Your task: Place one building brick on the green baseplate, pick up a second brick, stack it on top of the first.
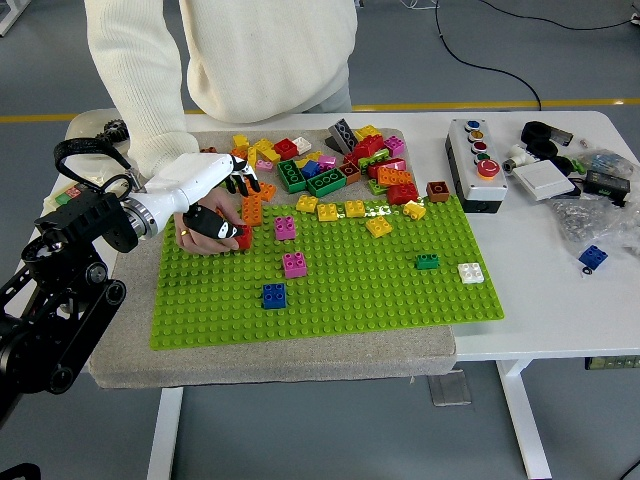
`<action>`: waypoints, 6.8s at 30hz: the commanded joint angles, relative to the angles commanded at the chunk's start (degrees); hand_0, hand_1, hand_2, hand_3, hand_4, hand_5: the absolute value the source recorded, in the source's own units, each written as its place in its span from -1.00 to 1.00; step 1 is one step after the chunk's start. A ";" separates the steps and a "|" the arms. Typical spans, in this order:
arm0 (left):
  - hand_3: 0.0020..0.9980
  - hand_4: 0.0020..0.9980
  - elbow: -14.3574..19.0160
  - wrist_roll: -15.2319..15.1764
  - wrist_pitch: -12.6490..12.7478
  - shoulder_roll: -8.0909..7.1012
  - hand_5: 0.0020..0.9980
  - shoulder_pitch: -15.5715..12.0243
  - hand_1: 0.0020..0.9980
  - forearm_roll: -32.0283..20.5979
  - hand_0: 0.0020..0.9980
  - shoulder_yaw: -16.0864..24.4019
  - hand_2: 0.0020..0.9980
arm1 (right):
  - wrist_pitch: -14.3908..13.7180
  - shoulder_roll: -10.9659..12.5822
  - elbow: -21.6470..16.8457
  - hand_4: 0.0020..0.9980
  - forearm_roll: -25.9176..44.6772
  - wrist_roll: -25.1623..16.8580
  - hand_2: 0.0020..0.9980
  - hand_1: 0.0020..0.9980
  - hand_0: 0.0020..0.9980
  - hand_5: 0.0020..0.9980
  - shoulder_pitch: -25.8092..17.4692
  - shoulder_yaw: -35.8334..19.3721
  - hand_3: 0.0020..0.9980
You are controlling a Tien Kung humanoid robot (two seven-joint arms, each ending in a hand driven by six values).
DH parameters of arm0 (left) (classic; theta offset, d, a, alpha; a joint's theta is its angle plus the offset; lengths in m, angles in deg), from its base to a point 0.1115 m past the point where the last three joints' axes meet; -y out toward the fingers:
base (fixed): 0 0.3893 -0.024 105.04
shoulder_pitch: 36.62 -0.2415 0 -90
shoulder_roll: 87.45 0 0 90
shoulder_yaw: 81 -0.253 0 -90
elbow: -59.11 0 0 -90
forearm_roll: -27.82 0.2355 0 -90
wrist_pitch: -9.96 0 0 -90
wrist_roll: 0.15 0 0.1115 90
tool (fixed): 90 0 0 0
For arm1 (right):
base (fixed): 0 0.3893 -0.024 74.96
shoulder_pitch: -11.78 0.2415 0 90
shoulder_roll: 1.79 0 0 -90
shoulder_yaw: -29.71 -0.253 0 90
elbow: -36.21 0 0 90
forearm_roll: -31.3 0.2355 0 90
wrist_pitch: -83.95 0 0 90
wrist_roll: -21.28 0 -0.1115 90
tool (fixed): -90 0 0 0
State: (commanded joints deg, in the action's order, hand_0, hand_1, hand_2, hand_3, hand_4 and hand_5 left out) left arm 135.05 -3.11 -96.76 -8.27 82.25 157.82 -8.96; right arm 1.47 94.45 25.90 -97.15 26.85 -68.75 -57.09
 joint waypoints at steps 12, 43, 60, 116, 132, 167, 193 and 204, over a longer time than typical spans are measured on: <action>0.16 0.78 0.35 0.01 -2.85 -0.64 -1.00 0.58 0.13 0.00 0.25 0.24 0.01 | 0.07 0.02 0.00 0.66 -0.25 -0.16 0.43 0.29 0.49 -0.19 0.06 -0.41 0.22; 0.50 0.97 -11.30 0.19 -13.50 3.16 -1.00 5.75 0.30 0.00 0.44 0.87 0.19 | 0.32 0.25 0.00 0.66 -0.61 -0.13 0.43 0.29 0.49 -0.19 0.33 0.50 0.22; 0.48 0.98 -17.02 -1.30 -11.22 4.13 -1.00 6.37 0.32 0.00 0.45 2.12 0.18 | 0.26 0.26 0.00 0.66 -0.29 -0.20 0.43 0.29 0.49 -0.19 0.37 0.44 0.22; 0.03 0.77 -20.70 -1.12 -6.72 4.35 -1.00 5.22 -0.05 0.00 0.13 1.24 -0.05 | 0.32 0.20 0.00 0.66 -0.10 -0.21 0.43 0.29 0.49 -0.19 0.30 0.51 0.22; 0.07 0.91 -19.84 -0.23 -5.47 4.53 -1.00 4.92 -0.07 0.00 0.08 2.30 -0.05 | 0.27 0.20 0.00 0.66 -0.10 -0.16 0.43 0.29 0.49 -0.19 0.26 0.28 0.22; 0.01 0.86 -20.67 -3.78 -3.34 3.94 -1.00 5.06 -0.12 0.00 0.07 0.05 -0.11 | 0.42 0.12 0.00 0.66 0.26 -0.26 0.43 0.29 0.49 -0.19 0.25 0.40 0.21; -0.03 0.87 -22.03 -8.25 0.65 2.08 -1.00 5.50 -0.18 0.00 -0.01 -4.25 -0.15 | 0.48 0.15 0.00 0.66 0.44 -0.28 0.43 0.29 0.49 -0.19 0.20 0.75 0.21; 0.07 0.90 -21.76 -8.16 -1.35 2.04 -1.00 5.56 -0.11 0.00 0.07 -3.64 -0.05 | 0.49 0.14 0.00 0.66 0.52 -0.26 0.43 0.29 0.49 -0.19 0.27 0.68 0.21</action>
State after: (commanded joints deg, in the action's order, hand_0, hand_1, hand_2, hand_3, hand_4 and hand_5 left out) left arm 113.28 -11.27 -98.11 -6.23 87.81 157.82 -12.61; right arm 1.96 94.59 25.90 -96.63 26.59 -68.48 -56.41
